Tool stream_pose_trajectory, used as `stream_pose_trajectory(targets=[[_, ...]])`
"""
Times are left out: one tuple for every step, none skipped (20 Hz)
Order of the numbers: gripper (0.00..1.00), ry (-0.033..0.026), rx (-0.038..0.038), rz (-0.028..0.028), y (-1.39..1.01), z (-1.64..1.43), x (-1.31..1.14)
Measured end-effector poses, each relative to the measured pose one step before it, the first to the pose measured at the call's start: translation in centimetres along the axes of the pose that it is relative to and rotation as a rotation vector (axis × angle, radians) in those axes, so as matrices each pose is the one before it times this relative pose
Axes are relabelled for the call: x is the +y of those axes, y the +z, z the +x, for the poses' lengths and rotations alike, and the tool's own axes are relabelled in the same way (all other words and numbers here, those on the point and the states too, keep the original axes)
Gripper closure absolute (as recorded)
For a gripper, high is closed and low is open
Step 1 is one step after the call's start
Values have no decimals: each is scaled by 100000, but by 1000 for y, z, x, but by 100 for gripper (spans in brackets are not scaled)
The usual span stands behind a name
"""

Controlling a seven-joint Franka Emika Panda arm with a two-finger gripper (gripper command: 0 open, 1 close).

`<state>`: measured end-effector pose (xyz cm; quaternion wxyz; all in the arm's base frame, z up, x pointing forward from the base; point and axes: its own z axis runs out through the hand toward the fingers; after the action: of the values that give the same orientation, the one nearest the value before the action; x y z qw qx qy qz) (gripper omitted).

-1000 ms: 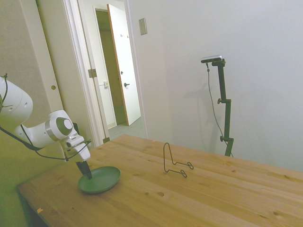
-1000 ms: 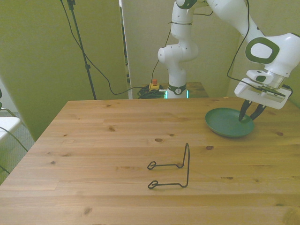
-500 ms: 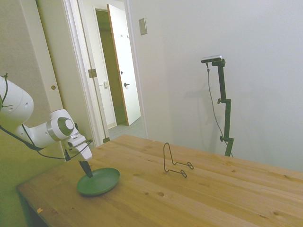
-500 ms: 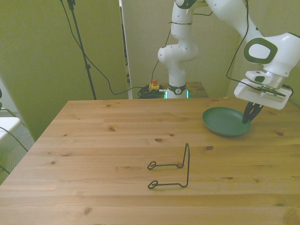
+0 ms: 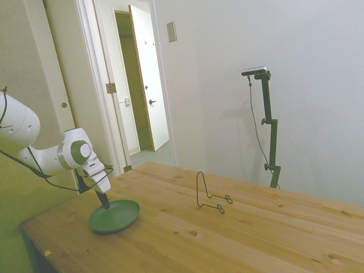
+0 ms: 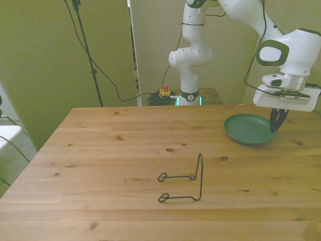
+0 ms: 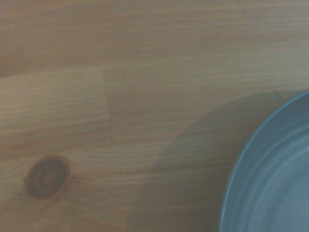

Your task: Load the plate

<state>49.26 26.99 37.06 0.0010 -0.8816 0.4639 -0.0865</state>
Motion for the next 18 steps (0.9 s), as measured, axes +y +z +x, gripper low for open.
stream_pose_trajectory(targets=[[100,623,-1908,1929,-680,238,-94],[100,693,-2109,1774,-782,263,-53],[100,437,-2488,1991,-846,306,-61],[100,196,-2364,1957,-924,359,-43],[100,149,-2045,1741,-888,428,9],[100,352,-1710,1521,-851,524,52],[100,464,-1464,1149,-767,566,85],[100,504,-1275,817,-695,536,88],[100,601,-1104,703,-743,532,58],[100,530,-1158,520,-819,524,18],[100,691,-1172,630,-967,555,-72],[100,726,-1077,928,-1085,566,-61],[100,694,-990,990,-1155,672,-64],[100,964,-1068,1178,-1288,692,-34],[100,655,-1244,1097,-1358,711,-88],[100,661,-1097,1206,-1493,667,-91],[100,408,-853,1087,-1379,606,-87],[100,545,-1154,960,-1329,550,-93]])
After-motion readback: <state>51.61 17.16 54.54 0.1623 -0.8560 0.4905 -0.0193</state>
